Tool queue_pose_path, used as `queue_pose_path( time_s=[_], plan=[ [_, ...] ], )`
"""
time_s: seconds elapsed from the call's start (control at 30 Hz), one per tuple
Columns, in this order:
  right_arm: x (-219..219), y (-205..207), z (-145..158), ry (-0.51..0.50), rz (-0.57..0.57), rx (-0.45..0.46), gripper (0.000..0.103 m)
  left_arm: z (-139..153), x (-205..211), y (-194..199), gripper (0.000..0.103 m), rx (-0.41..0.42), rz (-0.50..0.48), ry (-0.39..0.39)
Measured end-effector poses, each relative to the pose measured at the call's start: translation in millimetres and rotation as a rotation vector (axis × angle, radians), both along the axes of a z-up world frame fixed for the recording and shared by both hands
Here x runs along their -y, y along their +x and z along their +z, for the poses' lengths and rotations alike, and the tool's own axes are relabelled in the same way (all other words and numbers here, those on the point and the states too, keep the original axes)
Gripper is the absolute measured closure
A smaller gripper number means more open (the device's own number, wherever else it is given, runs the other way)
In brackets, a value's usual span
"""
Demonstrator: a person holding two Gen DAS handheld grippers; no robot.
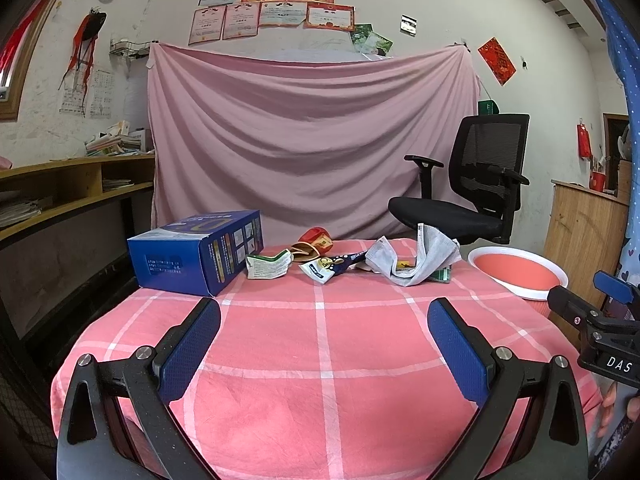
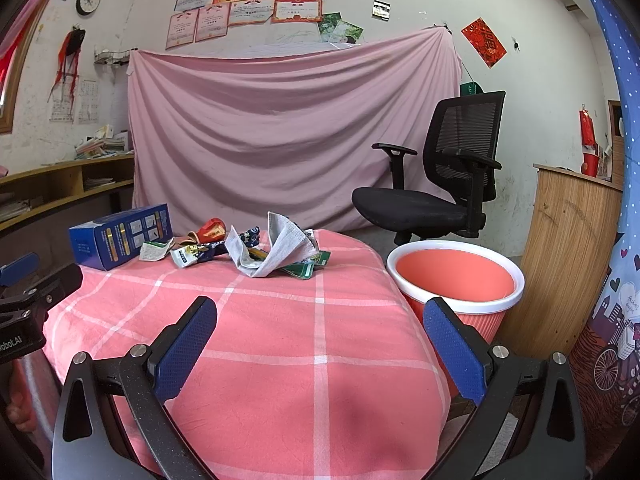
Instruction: Collect trash
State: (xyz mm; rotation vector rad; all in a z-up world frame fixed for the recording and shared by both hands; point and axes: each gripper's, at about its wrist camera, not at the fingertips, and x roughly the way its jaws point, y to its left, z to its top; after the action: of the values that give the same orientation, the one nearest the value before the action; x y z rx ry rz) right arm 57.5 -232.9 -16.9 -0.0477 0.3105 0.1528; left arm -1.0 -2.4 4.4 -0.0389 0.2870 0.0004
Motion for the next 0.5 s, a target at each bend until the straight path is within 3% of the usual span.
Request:
queue_pose_path(
  time_s=[0.5],
  plan=[
    [0.3, -0.6, 0.4, 0.003, 0.0, 0.001, 0.0, -0.6, -0.1, -0.2, 0.002, 0.001, -0.002, 0.0]
  ],
)
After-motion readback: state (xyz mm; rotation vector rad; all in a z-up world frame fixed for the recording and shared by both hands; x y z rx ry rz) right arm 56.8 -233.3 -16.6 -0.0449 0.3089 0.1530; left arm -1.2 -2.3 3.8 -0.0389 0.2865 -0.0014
